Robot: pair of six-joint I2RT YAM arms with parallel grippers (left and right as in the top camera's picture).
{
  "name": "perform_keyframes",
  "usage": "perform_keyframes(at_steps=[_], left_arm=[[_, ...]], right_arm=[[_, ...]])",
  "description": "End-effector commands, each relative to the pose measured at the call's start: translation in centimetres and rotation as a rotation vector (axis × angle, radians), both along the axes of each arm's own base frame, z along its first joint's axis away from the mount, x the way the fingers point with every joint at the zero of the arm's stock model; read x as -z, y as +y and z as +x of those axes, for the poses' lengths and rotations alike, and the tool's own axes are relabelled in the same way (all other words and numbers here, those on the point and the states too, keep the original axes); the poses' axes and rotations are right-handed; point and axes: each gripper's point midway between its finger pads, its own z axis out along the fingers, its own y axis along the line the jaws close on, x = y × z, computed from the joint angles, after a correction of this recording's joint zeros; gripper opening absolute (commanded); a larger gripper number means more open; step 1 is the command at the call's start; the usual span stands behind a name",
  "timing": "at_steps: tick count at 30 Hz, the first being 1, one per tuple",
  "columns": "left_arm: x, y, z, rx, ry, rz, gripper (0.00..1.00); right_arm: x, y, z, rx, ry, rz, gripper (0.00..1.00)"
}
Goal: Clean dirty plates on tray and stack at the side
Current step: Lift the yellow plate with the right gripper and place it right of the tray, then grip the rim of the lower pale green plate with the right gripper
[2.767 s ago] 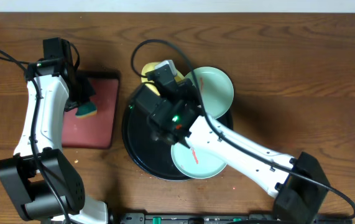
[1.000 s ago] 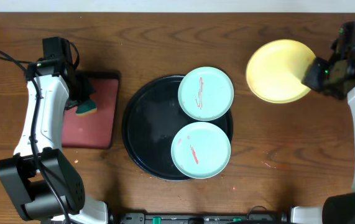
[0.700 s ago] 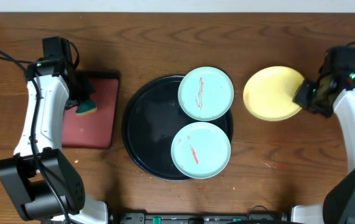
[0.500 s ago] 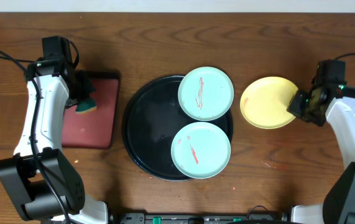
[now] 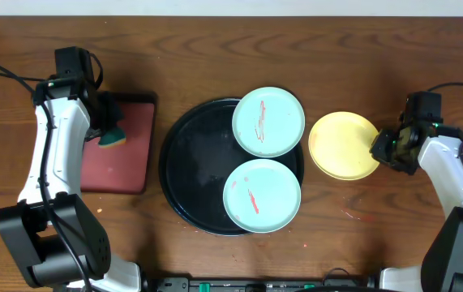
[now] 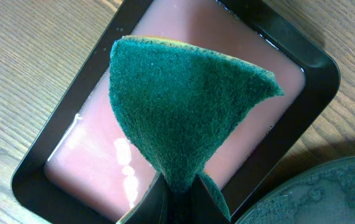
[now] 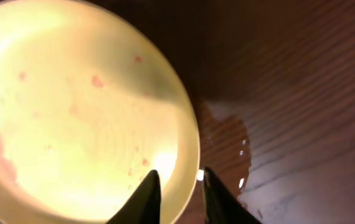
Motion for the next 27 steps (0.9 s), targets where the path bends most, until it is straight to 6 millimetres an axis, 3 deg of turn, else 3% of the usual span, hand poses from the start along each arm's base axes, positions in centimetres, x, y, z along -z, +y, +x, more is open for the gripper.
perform_keyframes(at_steps=[1, 6, 9, 12, 15, 21, 27], left_arm=[[0.0, 0.2, 0.2, -0.008, -0.002, 0.008, 0.08], [0.0, 0.2, 0.2, -0.008, -0.002, 0.008, 0.07], [0.0, 0.2, 0.3, -0.008, -0.003, 0.008, 0.07], [0.0, 0.2, 0.3, -0.008, -0.004, 0.008, 0.08], [0.0, 0.2, 0.3, -0.008, -0.004, 0.008, 0.07], [0.0, 0.2, 0.3, -0.008, -0.004, 0.008, 0.08], [0.0, 0.2, 0.3, -0.008, -0.004, 0.008, 0.07]], right_arm=[[-2.8, 0.4, 1.6, -0.017, -0.059, 0.036, 0.24], [-8.6, 1.4, 2.7, -0.079, -0.107, 0.053, 0.26], [-11.2, 3.8, 2.9, -0.154, -0.141, 0.117, 0.28], [-12.1, 7.4, 2.4, -0.244, -0.146, 0.212, 0.31], [-11.6, 10.8, 0.9, -0.328, -0.093, 0.269, 0.33], [-8.8, 15.7, -3.1, -0.466, 0.047, 0.280, 0.37], [-4.2, 17.9, -6.9, -0.539, 0.165, 0.274, 0.35]])
